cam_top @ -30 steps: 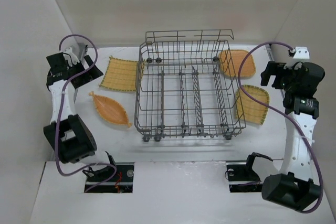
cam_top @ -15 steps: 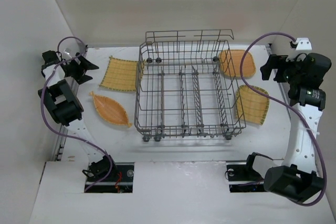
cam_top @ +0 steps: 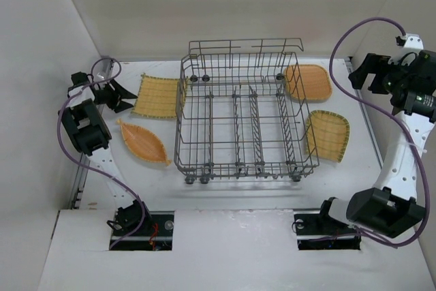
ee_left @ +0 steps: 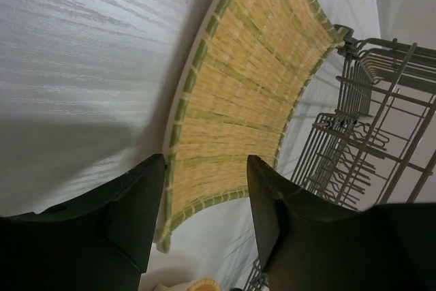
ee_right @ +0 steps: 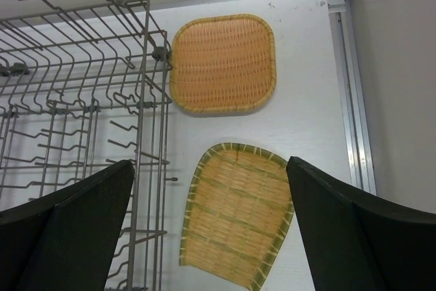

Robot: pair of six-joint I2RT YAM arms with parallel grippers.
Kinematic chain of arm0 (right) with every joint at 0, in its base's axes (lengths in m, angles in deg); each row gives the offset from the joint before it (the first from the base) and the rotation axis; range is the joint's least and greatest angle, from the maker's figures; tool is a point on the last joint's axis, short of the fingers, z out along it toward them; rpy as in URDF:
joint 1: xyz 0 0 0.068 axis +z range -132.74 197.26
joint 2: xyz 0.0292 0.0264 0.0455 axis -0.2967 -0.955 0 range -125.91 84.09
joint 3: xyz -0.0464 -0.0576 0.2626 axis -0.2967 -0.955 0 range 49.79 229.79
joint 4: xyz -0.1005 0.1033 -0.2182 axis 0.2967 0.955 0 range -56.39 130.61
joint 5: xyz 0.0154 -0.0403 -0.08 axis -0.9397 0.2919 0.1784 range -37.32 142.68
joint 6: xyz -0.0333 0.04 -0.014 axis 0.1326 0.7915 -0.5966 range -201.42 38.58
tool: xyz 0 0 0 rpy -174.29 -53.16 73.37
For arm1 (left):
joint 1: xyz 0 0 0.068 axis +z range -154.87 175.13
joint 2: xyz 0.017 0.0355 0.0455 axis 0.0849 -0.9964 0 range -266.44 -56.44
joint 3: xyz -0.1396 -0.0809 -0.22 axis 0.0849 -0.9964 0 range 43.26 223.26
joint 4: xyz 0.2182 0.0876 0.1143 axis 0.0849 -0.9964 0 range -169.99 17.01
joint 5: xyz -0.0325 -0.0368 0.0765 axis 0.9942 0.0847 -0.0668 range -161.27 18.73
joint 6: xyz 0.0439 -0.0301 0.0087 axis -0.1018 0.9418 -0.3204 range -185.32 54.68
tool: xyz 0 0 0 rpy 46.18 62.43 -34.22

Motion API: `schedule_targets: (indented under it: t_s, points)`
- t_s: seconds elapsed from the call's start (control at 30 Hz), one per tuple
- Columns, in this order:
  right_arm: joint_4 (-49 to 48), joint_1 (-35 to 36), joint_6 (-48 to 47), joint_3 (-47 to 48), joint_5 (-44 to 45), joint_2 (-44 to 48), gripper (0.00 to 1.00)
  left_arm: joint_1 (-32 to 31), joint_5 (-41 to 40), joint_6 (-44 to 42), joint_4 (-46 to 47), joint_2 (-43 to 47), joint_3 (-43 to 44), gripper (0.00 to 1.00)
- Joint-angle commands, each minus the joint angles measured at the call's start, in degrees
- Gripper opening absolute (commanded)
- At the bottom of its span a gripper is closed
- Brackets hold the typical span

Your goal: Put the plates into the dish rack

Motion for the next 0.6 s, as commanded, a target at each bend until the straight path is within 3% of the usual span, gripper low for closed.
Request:
schedule_targets:
  t_s: [0.0,0.57]
  points:
    - [1.4,-0.7,1.9,4.0,-3.0,-0.5,1.00,0.1,0.9,0.1,-0.5,-0.4,2.1,0.47]
    - [4.5,-0.7,1.2,6.8,-2.0,-2.3,1.00,-1.3,4.3,1.7,0.0,-8.2,3.5,0.52]
